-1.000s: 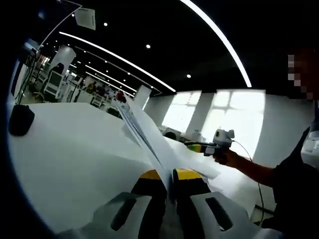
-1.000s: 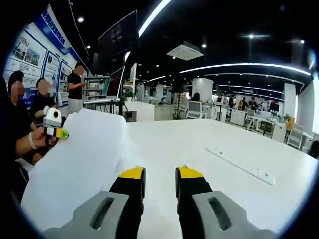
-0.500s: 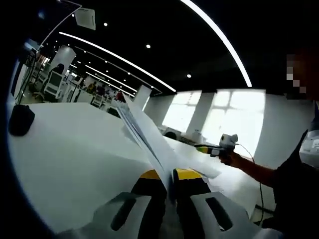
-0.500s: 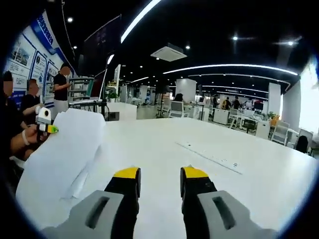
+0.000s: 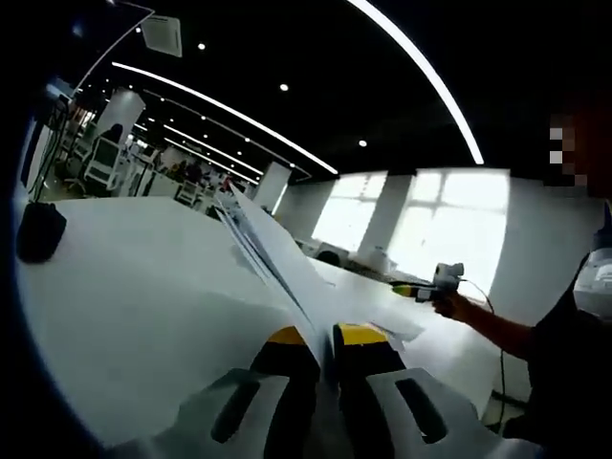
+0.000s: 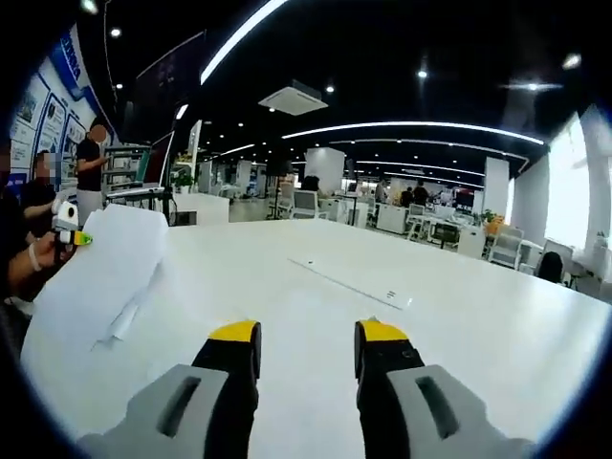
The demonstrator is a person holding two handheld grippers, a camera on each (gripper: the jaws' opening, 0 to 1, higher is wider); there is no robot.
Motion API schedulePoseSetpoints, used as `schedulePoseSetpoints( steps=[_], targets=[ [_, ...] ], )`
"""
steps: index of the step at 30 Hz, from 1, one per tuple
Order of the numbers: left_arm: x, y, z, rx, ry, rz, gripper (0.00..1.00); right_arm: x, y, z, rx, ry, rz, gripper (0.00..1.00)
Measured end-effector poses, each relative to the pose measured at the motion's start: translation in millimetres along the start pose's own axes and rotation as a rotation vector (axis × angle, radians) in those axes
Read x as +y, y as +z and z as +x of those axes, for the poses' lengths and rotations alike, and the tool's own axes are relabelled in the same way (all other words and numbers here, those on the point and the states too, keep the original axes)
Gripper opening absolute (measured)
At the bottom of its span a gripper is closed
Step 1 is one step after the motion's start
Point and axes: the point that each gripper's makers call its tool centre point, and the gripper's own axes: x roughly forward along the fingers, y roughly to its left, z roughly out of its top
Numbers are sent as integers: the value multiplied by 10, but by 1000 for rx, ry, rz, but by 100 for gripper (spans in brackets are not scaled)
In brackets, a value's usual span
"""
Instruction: Organize the stack of printing papers by aligning and flattening the scattered papers on the table
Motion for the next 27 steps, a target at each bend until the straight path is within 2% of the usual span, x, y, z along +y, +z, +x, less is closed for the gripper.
schedulePoseSetpoints(
  steps=[3, 7, 11, 16, 27],
  targets=[
    [45, 19, -16, -2, 0, 5, 11, -114, -78, -56, 15, -26, -7, 36],
    [45, 20, -23, -5, 5, 10, 11, -251, -126, -119, 2, -50, 14, 50],
    [72, 37, -29, -9, 1, 11, 11, -328, -177, -152, 21, -76, 9, 49],
    [89, 52, -34, -14, 3, 11, 11, -364, -133, -158, 16, -87, 16, 46],
    [94, 51, -42, -6, 8, 20, 11, -404, -94, 7, 34, -73, 3, 44]
  ],
)
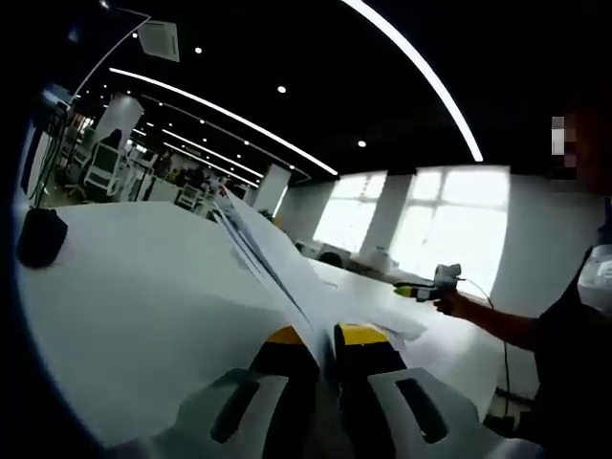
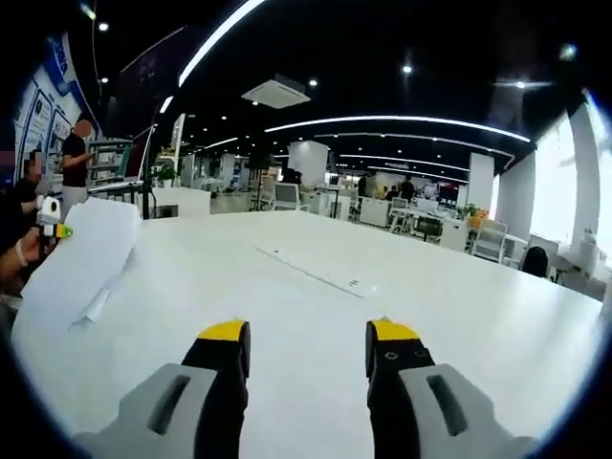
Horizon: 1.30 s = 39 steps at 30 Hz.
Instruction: Organize the stack of printing papers by aligning and flattening the scattered papers on the table
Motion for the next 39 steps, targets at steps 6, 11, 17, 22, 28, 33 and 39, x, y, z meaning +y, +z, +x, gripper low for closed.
schedulePoseSetpoints(
  steps=[6, 11, 17, 22, 28, 33, 39],
  targets=[
    [-4, 6, 10, 0, -1, 0, 11, -62, -8, 101, 12, 4, 0, 43],
    [-1, 7, 20, 2, -3, 1, 11, -118, -10, 181, 21, 6, -15, 42],
    [-7, 0, 33, 3, -4, -4, 11, -229, -90, 325, 36, 2, -6, 42],
    [-63, -27, 55, 5, -5, -7, 11, -293, -151, 421, 50, -3, 0, 42],
    [-116, -53, 80, 3, -3, -3, 11, -328, -161, 463, 58, 1, -3, 42],
    [-118, -54, 86, 3, -4, 0, 11, -369, -171, 546, 67, -2, -2, 42],
    [-143, -54, 77, -5, 6, 0, 11, -468, -211, 666, 84, -11, 8, 40]
  ],
)
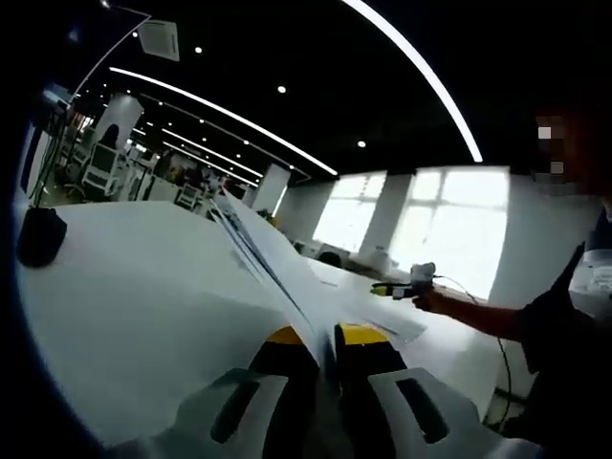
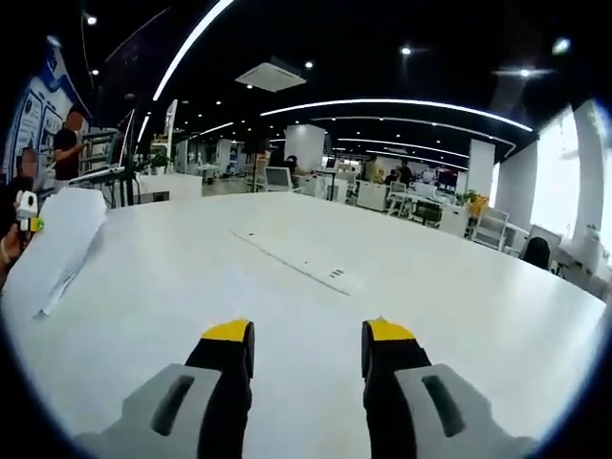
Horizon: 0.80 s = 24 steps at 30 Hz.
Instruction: Organize the stack of printing papers by aligning and flattening the scattered papers on the table
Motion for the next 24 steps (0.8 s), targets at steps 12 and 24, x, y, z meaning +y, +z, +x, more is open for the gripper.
schedulePoseSetpoints(
  steps=[12, 24],
  targets=[
    [-51, -7, 39, -5, -4, -2, 11, -38, -90, 157, 38, -5, 4, 39],
    [-28, 8, 28, -7, -3, -4, 11, -149, -149, 307, 57, -16, 21, 38]
  ],
)
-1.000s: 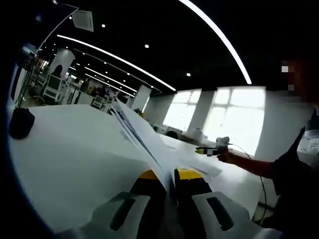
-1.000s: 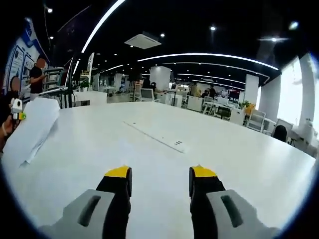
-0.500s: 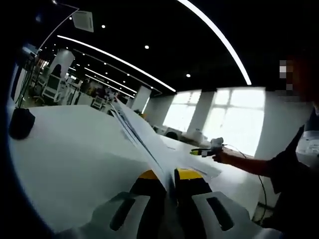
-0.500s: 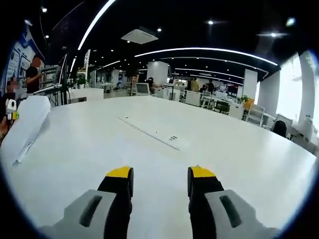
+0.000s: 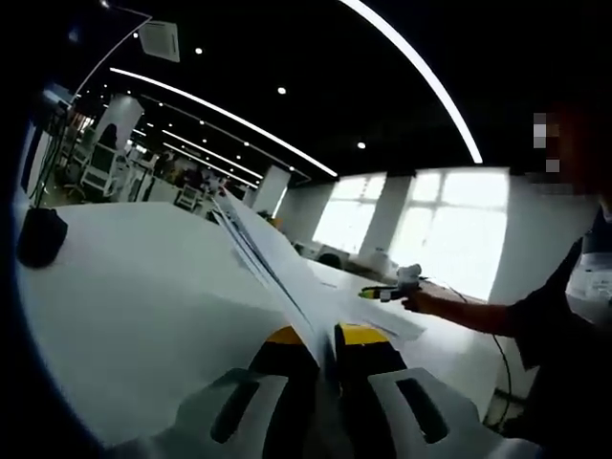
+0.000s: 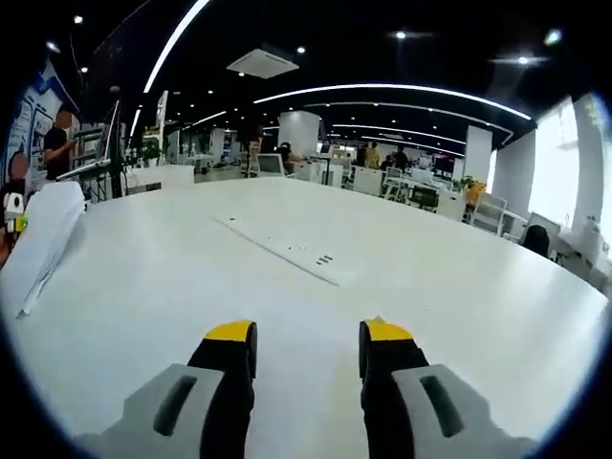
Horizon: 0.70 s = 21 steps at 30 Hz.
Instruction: Organize the stack of printing papers by aligning and flattening the scattered papers on the table
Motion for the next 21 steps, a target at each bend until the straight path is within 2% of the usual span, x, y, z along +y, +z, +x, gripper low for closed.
schedulePoseSetpoints(
  steps=[21],
  targets=[
    [2, 10, -18, -4, -4, -7, 11, -33, -83, 165, 33, -5, 14, 38]
  ],
)
